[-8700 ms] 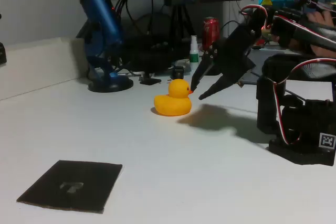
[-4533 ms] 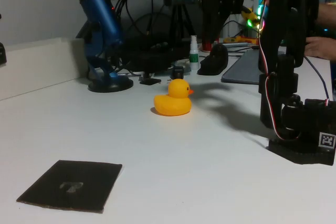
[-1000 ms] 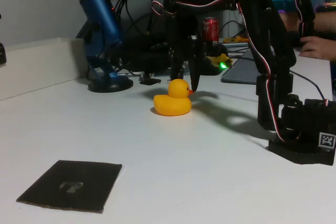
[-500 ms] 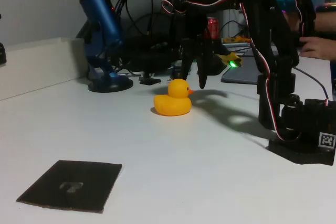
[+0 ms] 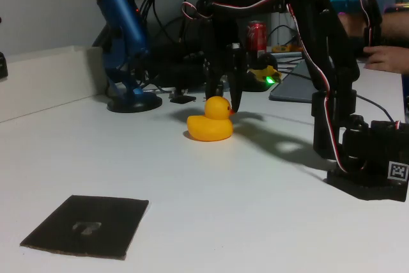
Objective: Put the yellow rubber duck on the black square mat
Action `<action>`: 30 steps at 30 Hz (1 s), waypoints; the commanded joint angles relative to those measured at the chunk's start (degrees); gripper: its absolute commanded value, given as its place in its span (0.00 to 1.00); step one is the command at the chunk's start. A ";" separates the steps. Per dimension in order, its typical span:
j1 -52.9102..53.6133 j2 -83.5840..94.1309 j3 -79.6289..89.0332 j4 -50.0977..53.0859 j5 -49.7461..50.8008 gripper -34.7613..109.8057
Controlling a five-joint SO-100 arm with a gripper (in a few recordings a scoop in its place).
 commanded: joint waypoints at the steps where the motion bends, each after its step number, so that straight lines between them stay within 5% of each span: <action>1: -2.55 1.93 -0.26 1.23 -1.05 0.51; 30: -7.65 2.11 -0.88 1.32 -0.97 0.51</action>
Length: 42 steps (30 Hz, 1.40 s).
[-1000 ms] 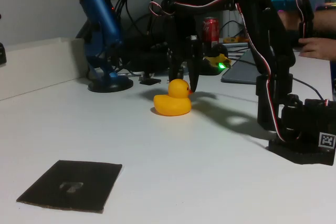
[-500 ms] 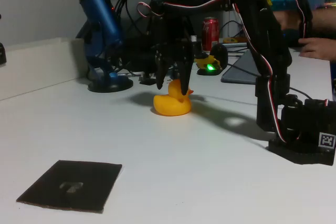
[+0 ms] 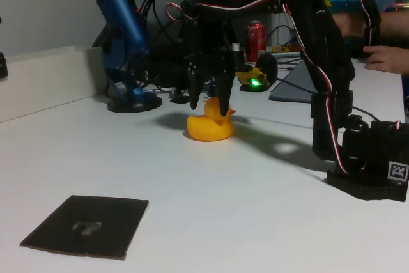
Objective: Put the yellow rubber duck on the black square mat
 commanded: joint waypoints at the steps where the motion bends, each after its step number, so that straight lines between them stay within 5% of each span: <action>1: -0.26 2.11 -0.97 1.32 -1.05 0.51; 42: -6.68 2.20 -0.88 1.32 -0.79 0.48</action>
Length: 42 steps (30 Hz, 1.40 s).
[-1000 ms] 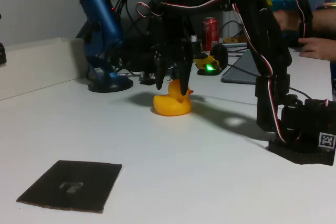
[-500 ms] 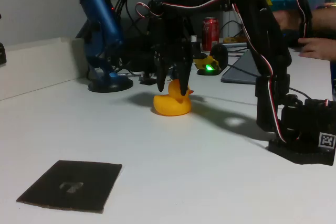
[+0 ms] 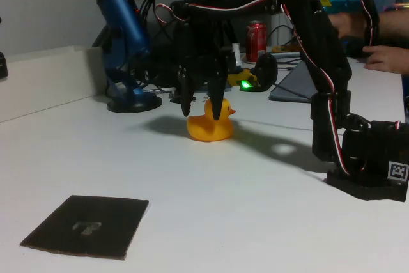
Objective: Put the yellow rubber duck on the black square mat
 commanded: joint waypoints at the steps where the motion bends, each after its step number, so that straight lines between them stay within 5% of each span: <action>1: -0.44 2.20 -0.97 0.79 -0.70 0.48; 35: 3.60 2.11 -0.44 0.79 -1.14 0.48; 42: 3.69 2.11 -0.44 0.79 -1.14 0.40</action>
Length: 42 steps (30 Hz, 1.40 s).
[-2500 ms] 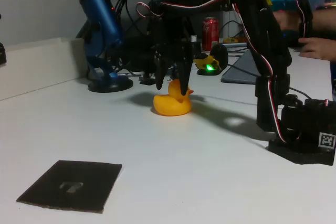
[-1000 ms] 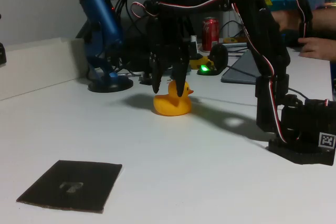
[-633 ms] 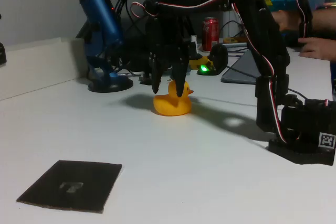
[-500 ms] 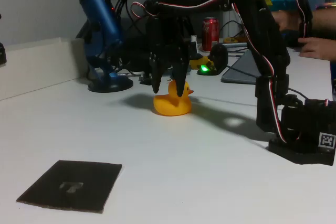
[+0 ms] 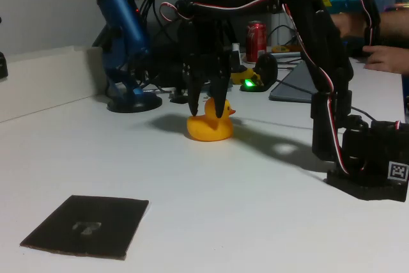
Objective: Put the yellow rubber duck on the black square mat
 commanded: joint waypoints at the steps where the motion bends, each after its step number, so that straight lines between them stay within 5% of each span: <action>1: 0.79 2.11 -0.44 0.88 -1.14 0.39; 42: -4.13 7.21 -0.88 0.88 -1.14 0.48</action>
